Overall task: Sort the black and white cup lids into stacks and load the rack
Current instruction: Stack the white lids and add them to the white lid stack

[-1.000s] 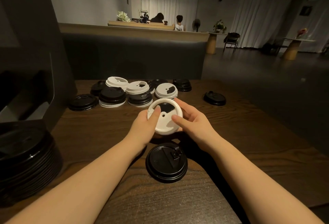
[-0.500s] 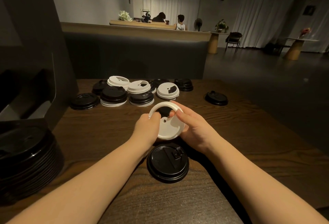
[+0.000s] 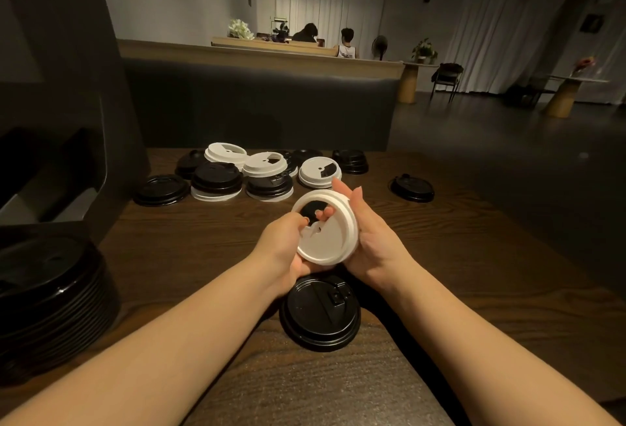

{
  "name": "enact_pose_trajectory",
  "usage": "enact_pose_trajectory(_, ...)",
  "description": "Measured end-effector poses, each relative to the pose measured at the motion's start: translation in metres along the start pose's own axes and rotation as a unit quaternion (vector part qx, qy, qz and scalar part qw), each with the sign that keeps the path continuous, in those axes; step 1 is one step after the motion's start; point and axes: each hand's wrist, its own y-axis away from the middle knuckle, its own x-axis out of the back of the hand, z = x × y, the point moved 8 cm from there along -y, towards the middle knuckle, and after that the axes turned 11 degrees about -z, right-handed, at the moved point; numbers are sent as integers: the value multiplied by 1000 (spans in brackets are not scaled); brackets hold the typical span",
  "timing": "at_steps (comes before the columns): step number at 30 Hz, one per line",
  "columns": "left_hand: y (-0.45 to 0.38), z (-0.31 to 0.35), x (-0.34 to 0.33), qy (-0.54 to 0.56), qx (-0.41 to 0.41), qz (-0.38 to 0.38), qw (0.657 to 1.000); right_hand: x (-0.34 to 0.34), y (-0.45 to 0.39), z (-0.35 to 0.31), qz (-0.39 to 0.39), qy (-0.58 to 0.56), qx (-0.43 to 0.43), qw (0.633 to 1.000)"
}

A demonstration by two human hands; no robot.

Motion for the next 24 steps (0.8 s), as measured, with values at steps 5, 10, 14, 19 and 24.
enact_pose_trajectory(5, 1, -5, -8, 48, 23, -32, 998, 15, -5, 2, 67, -22, -2, 997)
enact_pose_trajectory(10, 1, -7, -10, 79, 37, -45, 995, 20, -6, 1, 99, -21, 14, 995)
enact_pose_trajectory(14, 1, -8, -10, 100, 43, -41, 993, 21, -4, 0, 108, -35, 26, 993)
enact_pose_trajectory(19, 5, 0, -12, 70, 30, -36, 996, 23, -8, -7, 87, 35, 31, 995)
enact_pose_trajectory(24, 6, 34, 13, -178, -90, 45, 979, 19, -9, -8, 45, 225, 63, 971)
